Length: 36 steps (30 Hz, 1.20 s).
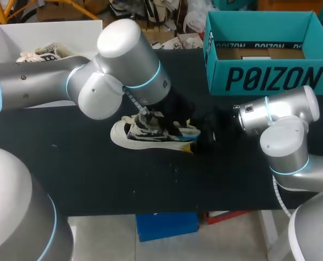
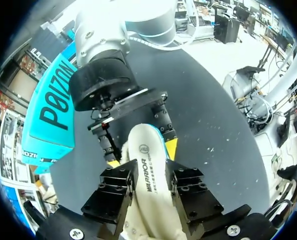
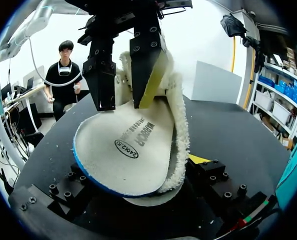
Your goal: Take the shoe out of the shoebox, open the shoe tongue, remove and reinsert the insole, then place the shoe into the shoebox
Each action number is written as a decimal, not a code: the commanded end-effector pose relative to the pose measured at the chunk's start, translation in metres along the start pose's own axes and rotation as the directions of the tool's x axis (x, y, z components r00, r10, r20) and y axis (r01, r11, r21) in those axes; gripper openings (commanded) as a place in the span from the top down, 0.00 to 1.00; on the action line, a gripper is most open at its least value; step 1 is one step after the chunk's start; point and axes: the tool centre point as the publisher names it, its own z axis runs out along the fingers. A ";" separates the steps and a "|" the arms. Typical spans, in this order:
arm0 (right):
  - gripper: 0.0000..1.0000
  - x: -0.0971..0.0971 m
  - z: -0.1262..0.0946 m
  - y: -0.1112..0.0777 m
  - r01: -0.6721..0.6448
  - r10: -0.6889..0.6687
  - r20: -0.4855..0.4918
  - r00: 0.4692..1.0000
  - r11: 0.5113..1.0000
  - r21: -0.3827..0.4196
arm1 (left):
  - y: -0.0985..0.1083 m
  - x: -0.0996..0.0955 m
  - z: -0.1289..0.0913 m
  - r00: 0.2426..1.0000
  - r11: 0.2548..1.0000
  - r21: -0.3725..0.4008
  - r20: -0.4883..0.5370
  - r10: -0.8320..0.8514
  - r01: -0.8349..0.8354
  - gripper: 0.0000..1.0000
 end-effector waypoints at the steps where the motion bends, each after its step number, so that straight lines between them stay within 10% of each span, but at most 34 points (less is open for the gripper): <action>1: 1.00 -0.002 0.002 -0.002 -0.002 0.002 -0.001 1.000 1.000 0.002 | -0.002 0.005 -0.007 1.000 1.000 0.002 0.005 -0.004 0.004 0.64; 36: 1.00 -0.002 0.002 -0.002 -0.002 0.002 -0.001 1.000 1.000 0.002 | 0.003 -0.005 0.021 0.997 0.997 -0.023 0.034 -0.068 0.068 0.69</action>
